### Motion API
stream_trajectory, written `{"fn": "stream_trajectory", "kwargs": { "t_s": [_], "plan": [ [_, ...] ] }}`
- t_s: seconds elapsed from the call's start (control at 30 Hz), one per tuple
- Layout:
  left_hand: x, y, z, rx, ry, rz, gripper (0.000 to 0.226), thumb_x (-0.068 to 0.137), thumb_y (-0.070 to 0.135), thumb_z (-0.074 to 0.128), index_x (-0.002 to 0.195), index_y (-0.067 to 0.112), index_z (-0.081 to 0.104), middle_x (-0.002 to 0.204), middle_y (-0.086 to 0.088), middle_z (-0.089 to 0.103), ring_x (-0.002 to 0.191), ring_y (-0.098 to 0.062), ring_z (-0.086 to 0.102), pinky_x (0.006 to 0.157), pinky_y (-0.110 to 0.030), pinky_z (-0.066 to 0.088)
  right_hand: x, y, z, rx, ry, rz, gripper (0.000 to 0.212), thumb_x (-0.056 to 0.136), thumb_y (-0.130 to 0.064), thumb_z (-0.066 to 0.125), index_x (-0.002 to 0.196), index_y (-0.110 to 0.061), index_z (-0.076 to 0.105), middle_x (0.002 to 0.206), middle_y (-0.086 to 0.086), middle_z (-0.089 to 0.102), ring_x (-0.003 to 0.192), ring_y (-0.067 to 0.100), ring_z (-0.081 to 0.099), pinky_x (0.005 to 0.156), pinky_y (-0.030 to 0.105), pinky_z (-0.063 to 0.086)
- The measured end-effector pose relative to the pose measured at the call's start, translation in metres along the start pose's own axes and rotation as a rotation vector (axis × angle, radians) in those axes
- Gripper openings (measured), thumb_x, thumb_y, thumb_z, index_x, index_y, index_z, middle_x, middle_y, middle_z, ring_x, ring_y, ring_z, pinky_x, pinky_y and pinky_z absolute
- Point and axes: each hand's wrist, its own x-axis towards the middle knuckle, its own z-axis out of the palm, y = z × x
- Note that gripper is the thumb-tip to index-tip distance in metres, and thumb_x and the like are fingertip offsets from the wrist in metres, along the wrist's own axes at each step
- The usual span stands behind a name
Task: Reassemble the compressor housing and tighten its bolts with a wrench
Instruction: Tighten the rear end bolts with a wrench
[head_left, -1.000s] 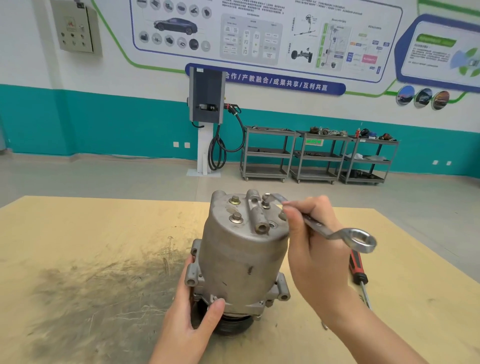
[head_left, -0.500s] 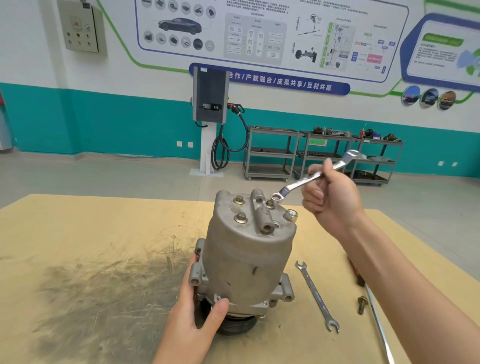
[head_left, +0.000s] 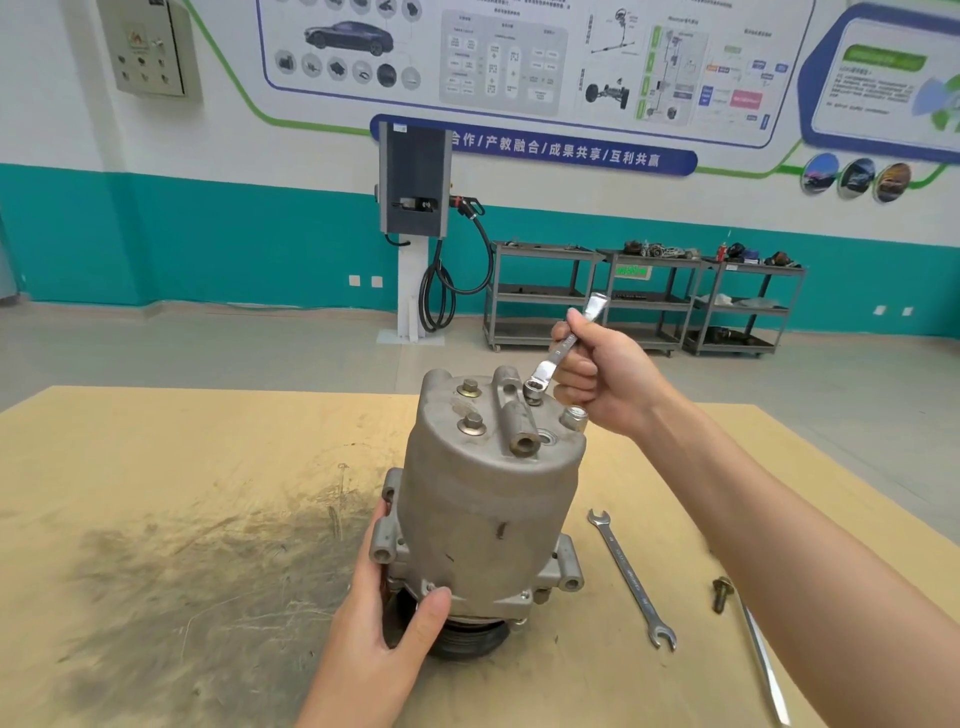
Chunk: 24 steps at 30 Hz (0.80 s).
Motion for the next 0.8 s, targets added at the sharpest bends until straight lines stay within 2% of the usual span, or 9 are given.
{"fn": "stream_trajectory", "kwargs": {
  "t_s": [0.2,0.27,0.37,0.47,0.53,0.63,0.73,0.8],
  "plan": [
    [0.0,-0.001,-0.001,0.016,0.009,-0.005,0.116,0.051,0.089,0.066,0.147,0.051,0.013,0.138,0.041,0.043,0.133,0.007,0.043,0.117,-0.038,0.031,0.007,-0.015,0.005,-0.173,-0.038,0.003,0.038,0.105,-0.03,0.032,0.073,-0.016,0.047,0.039,-0.008,0.029,0.033,0.006,0.023,0.038,0.019,0.015],
    [-0.001,-0.001,0.0,0.027,0.013,0.0,0.115,0.054,0.086,0.066,0.149,0.049,0.014,0.138,0.039,0.045,0.133,0.005,0.044,0.117,-0.039,0.031,0.009,-0.014,0.004,-0.178,-0.043,0.033,0.036,0.105,-0.03,0.034,0.074,-0.016,0.047,0.039,-0.008,0.029,0.033,0.006,0.023,0.037,0.019,0.015],
    [-0.001,-0.003,0.0,0.042,0.018,-0.007,0.1,0.063,0.072,0.065,0.146,0.054,0.013,0.134,0.041,0.047,0.131,0.007,0.046,0.116,-0.036,0.032,0.012,-0.008,0.001,-0.141,-0.06,0.08,0.035,0.104,-0.029,0.036,0.074,-0.016,0.047,0.041,-0.008,0.03,0.035,0.006,0.024,0.039,0.019,0.015],
    [-0.001,-0.004,-0.001,0.049,0.022,-0.016,0.096,0.063,0.069,0.064,0.144,0.057,0.014,0.135,0.039,0.049,0.13,0.007,0.046,0.115,-0.034,0.033,0.013,-0.001,0.001,-0.085,-0.06,0.054,0.034,0.104,-0.027,0.037,0.074,-0.016,0.048,0.043,-0.007,0.031,0.037,0.006,0.026,0.038,0.018,0.017],
    [-0.001,-0.004,-0.001,0.041,0.024,-0.018,0.097,0.062,0.071,0.064,0.144,0.057,0.014,0.136,0.037,0.049,0.13,0.007,0.047,0.115,-0.034,0.033,0.011,0.004,0.001,-0.053,-0.022,-0.013,0.035,0.104,-0.025,0.037,0.072,-0.016,0.048,0.043,-0.007,0.03,0.038,0.007,0.025,0.039,0.019,0.017],
    [0.0,-0.005,-0.002,0.044,0.016,-0.008,0.1,0.062,0.072,0.064,0.146,0.055,0.011,0.134,0.045,0.045,0.13,0.01,0.044,0.113,-0.03,0.033,0.0,0.016,0.001,0.004,0.124,-0.182,0.034,0.101,-0.017,0.04,0.067,-0.016,0.047,0.041,-0.006,0.03,0.038,0.008,0.023,0.039,0.02,0.016],
    [0.0,-0.006,-0.002,0.047,0.021,-0.004,0.097,0.064,0.071,0.061,0.144,0.057,0.009,0.13,0.049,0.043,0.127,0.015,0.044,0.106,-0.017,0.034,-0.025,0.035,-0.002,0.02,0.307,-0.381,0.033,0.099,-0.015,0.04,0.066,-0.015,0.047,0.041,-0.006,0.03,0.039,0.008,0.023,0.038,0.02,0.019],
    [-0.001,-0.006,-0.001,0.042,0.025,0.001,0.097,0.065,0.071,0.061,0.145,0.055,0.009,0.129,0.049,0.044,0.125,0.015,0.045,0.1,-0.009,0.036,-0.043,0.046,-0.003,0.038,0.359,-0.52,0.034,0.103,-0.018,0.038,0.073,-0.014,0.053,0.043,-0.006,0.032,0.04,0.008,0.024,0.039,0.02,0.02]
  ]
}}
